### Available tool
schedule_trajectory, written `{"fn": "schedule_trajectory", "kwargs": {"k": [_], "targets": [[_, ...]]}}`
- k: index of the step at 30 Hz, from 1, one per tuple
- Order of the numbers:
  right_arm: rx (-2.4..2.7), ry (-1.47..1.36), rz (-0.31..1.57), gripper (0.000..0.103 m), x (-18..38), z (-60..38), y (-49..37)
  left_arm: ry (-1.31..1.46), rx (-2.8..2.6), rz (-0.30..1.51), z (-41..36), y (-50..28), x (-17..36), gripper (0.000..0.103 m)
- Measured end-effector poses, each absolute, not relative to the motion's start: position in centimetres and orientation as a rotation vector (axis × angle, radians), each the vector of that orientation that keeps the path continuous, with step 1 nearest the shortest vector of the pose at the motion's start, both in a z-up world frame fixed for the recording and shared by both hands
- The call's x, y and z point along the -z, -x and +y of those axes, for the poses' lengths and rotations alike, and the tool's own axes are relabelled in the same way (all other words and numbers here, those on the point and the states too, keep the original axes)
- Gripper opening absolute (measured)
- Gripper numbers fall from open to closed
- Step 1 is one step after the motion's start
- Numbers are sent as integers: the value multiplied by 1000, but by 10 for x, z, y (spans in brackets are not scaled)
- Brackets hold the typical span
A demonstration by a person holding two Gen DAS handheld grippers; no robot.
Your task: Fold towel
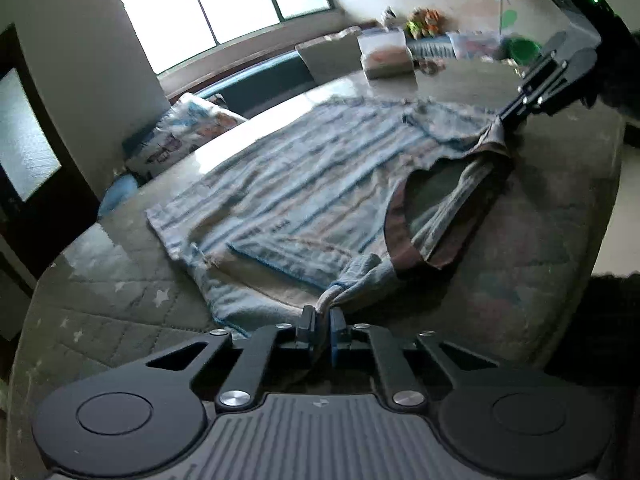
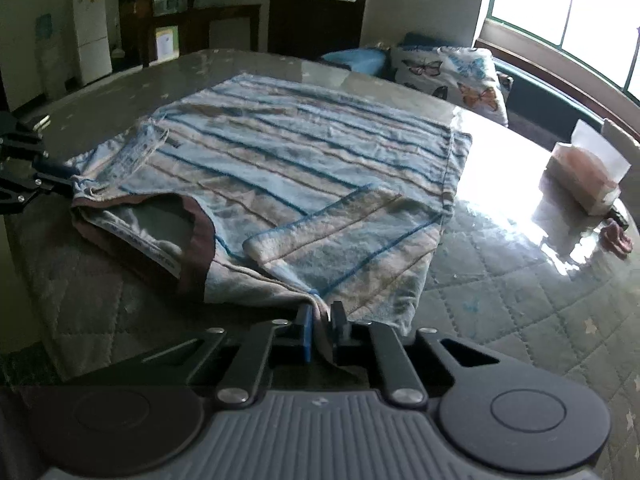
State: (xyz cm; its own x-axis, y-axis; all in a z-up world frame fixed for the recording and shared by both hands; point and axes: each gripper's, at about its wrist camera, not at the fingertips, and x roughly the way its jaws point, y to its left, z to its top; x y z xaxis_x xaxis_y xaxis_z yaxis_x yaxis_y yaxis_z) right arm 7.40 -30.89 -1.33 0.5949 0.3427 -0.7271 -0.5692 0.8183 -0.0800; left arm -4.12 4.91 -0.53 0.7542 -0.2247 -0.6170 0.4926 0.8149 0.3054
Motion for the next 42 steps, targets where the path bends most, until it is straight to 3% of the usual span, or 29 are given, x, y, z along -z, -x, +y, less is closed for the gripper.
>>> {"fn": "schedule_trajectory", "kwargs": {"k": [20, 32, 42], "targets": [[-520, 290, 517, 4, -76, -328, 39, -183, 286, 380, 72, 144, -89, 4], [-513, 303, 504, 4, -89, -301, -65, -174, 213, 410, 84, 28, -103, 3], [-514, 308, 600, 4, -65, -271, -183, -128, 173, 556, 107, -93, -86, 1]]}}
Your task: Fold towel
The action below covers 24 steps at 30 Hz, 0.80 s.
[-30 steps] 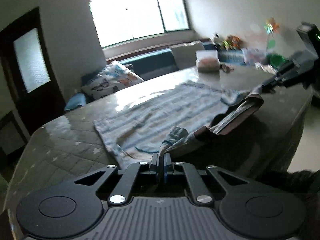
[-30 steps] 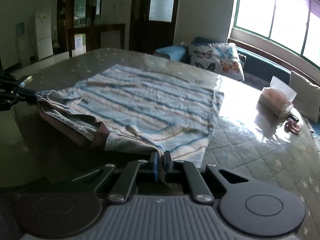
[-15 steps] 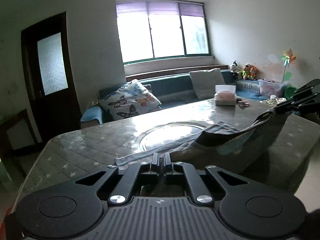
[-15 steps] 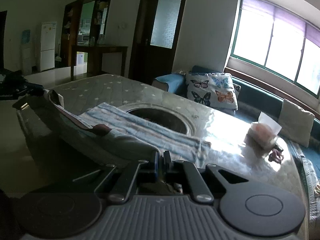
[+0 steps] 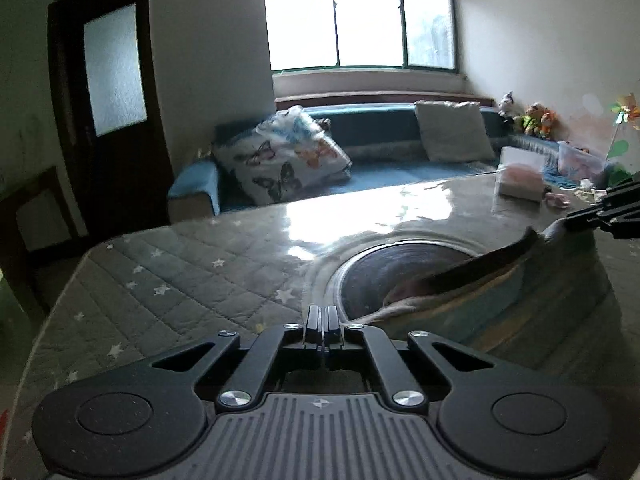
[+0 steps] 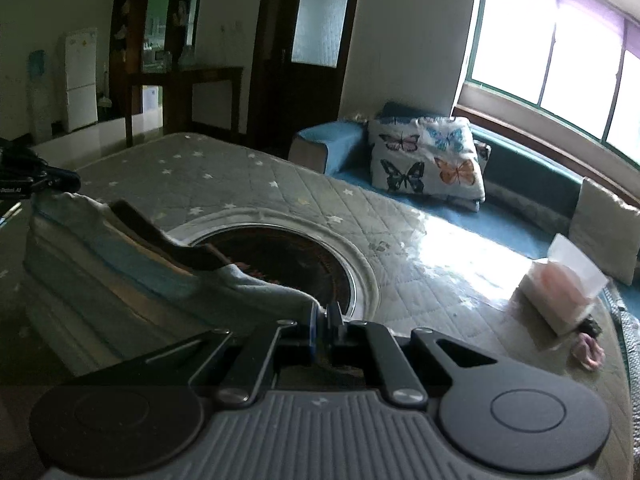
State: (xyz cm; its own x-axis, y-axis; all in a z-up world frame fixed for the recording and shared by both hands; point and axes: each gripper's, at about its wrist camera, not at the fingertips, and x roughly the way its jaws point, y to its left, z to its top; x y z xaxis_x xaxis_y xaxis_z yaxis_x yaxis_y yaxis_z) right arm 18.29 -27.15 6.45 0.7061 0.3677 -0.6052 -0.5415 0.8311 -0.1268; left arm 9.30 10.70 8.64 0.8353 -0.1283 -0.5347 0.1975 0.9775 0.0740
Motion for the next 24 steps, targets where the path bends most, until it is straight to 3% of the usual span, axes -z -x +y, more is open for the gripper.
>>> {"fn": "schedule_trajectory", "kwargs": {"k": [7, 13, 15, 16, 17, 24], "targets": [[-473, 289, 704, 4, -17, -261, -248, -88, 137, 651, 122, -150, -57, 0], [-458, 270, 753, 4, 12, -263, -256, -13, 101, 708, 140, -141, -48, 5], [-461, 275, 750, 4, 14, -262, -256, 1, 80, 717, 143, -132, -46, 16], [-463, 278, 748, 4, 14, -261, -257, 26, 64, 724, 146, -126, -45, 32], [-465, 278, 745, 4, 14, -261, -257, 52, 51, 728, 149, -121, -45, 40], [-473, 283, 747, 5, 15, -260, -259, 86, 46, 764, 143, -99, -34, 45]]}}
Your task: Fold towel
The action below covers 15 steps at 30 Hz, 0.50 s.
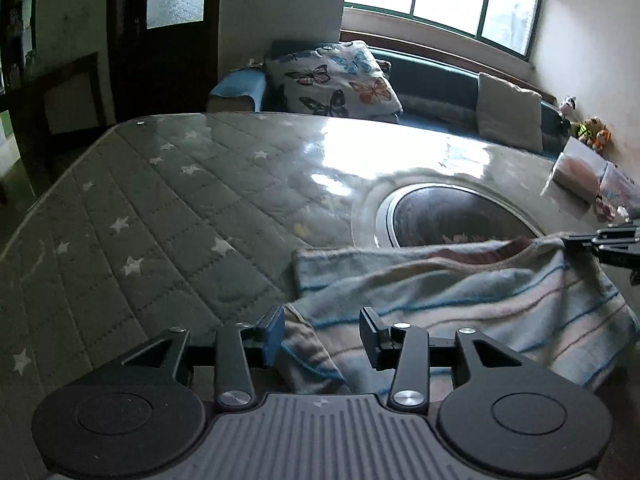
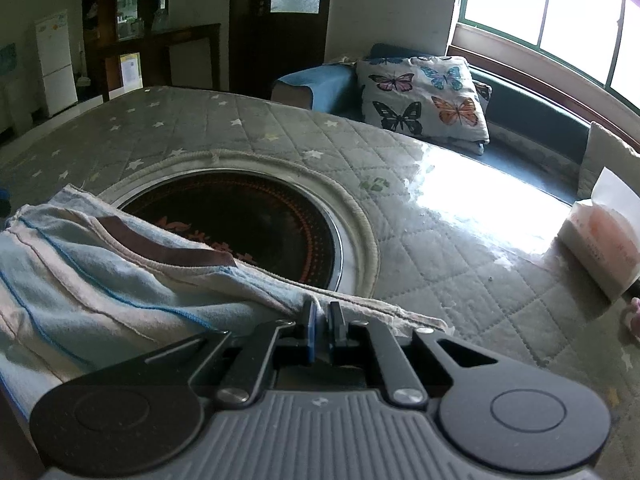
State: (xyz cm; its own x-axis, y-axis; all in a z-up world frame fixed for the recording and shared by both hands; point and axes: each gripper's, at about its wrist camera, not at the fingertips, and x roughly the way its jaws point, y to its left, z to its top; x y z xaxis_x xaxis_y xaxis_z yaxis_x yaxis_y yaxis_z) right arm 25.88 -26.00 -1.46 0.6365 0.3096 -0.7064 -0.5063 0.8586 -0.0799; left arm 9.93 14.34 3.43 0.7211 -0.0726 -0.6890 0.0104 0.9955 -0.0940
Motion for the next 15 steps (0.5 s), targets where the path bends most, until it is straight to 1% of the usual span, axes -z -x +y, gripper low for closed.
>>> {"fn": "schedule_trajectory", "kwargs": {"k": [4, 5, 6, 8, 10, 14, 15], "targets": [[-472, 289, 741, 10, 15, -259, -258, 97, 33, 775, 143, -101, -31, 48], [-471, 289, 736, 17, 14, -260, -257, 101, 25, 776, 143, -102, -31, 49], [-469, 288, 731, 28, 13, -261, -256, 103, 16, 775, 144, -102, -31, 49], [-467, 281, 721, 38, 11, -264, -254, 104, 8, 770, 145, -101, -31, 51], [-466, 280, 711, 43, 7, -267, -251, 103, 7, 759, 146, -99, -32, 53], [-451, 264, 690, 59, 1, -277, -238, 78, -11, 733, 145, -96, -36, 60], [-442, 261, 687, 59, 0, -280, -236, 76, -12, 727, 145, -95, -37, 61]]}}
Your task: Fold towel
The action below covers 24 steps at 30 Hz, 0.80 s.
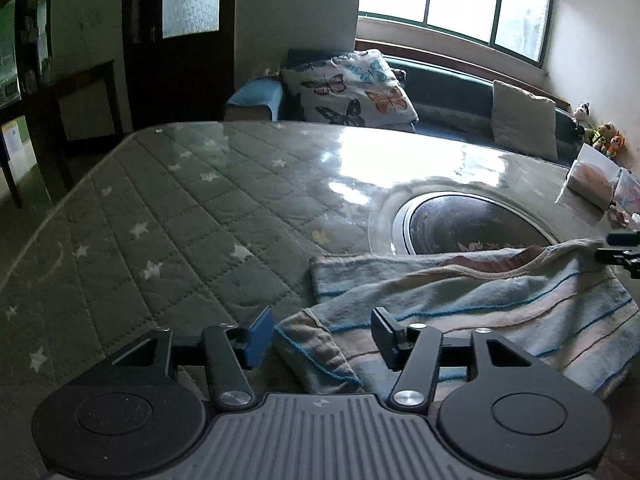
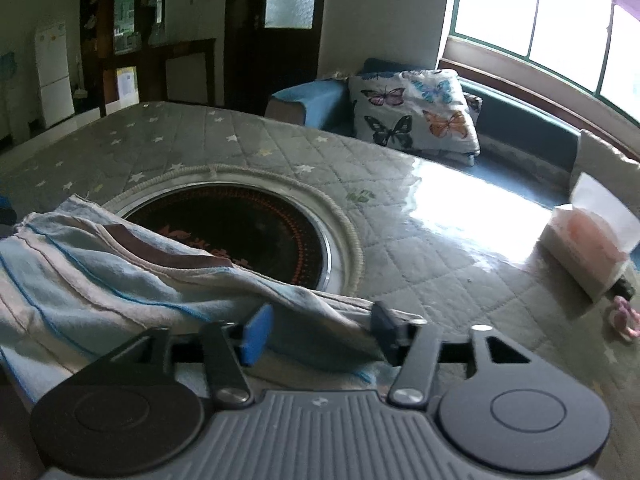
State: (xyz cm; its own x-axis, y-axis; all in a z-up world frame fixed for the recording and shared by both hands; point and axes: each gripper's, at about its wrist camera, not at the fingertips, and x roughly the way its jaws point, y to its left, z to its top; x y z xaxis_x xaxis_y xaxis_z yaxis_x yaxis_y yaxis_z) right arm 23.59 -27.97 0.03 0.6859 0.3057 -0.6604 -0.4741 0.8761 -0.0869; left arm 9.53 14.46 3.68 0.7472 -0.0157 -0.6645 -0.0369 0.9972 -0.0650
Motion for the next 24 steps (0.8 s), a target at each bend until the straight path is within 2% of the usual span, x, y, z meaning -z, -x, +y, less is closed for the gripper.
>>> {"fn": "schedule_trajectory", "kwargs": {"k": [2, 9, 13, 19, 24], "targets": [[-434, 235, 683, 59, -3, -287, -232, 72, -10, 715, 143, -95, -38, 69], [-387, 182, 711, 59, 1, -305, -237, 53, -37, 720, 139, -97, -35, 73], [-400, 163, 716, 55, 1, -300, -240, 62, -55, 717, 141, -96, -34, 82], [-570, 159, 707, 54, -15, -256, -241, 76, -69, 712, 144, -90, -31, 82], [-755, 168, 731, 46, -24, -194, -248, 101, -49, 690, 150, -80, -31, 81]]}}
